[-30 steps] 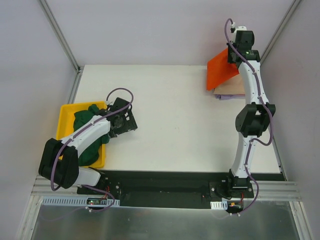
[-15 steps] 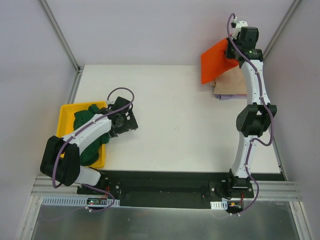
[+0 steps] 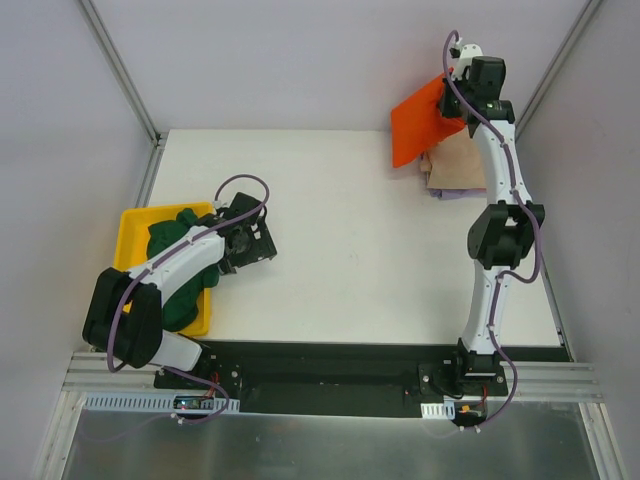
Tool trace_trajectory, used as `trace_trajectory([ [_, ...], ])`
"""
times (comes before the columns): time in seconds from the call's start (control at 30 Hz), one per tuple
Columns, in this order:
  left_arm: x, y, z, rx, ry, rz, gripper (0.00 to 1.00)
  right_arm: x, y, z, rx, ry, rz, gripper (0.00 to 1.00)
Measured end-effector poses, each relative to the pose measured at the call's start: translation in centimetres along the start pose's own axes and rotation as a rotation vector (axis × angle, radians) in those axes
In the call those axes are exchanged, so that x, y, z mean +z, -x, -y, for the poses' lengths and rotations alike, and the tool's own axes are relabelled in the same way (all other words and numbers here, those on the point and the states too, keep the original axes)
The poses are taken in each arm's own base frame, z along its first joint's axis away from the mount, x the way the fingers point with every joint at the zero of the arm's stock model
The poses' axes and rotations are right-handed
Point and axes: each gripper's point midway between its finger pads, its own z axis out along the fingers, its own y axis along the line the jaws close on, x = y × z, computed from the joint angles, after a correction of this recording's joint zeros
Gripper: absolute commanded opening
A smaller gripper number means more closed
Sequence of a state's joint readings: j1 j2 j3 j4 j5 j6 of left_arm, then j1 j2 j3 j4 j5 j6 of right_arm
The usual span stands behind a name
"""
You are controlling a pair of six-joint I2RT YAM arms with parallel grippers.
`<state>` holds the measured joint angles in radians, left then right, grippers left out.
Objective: Fold and stack the t-shirts
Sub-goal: Put the neatly folded tshirt into the corner of the board with the right arm
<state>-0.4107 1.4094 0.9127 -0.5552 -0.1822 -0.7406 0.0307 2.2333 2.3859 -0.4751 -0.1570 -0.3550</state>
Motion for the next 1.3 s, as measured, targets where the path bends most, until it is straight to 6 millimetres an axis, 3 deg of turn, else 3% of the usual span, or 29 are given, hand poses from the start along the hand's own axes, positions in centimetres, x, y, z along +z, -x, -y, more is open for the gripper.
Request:
trace_trajectory([
  [0.3, 0.5, 0.0, 0.2, 0.001, 0.012, -0.016, 0.99, 0.0, -1.8, 2.8, -0.054, -0.099, -0.062, 0.01],
  [0.7, 0.8, -0.4, 0.5, 0.002, 0.004, -0.045, 0.99, -2.6, -4.7, 9.0, 0.007, -0.241, -0.185, 0.01],
  [1.1, 0.8, -0.6, 0.7, 0.002, -0.007, -0.056, 0.99, -3.4, -4.9, 11.4, 0.075, -0.249, -0.173, 0.01],
  [1.3, 0.8, -0.7, 0.7, -0.002, -0.005, -0.057, 0.99, -2.8, -5.3, 12.8, 0.049, -0.281, -0.171, 0.01],
])
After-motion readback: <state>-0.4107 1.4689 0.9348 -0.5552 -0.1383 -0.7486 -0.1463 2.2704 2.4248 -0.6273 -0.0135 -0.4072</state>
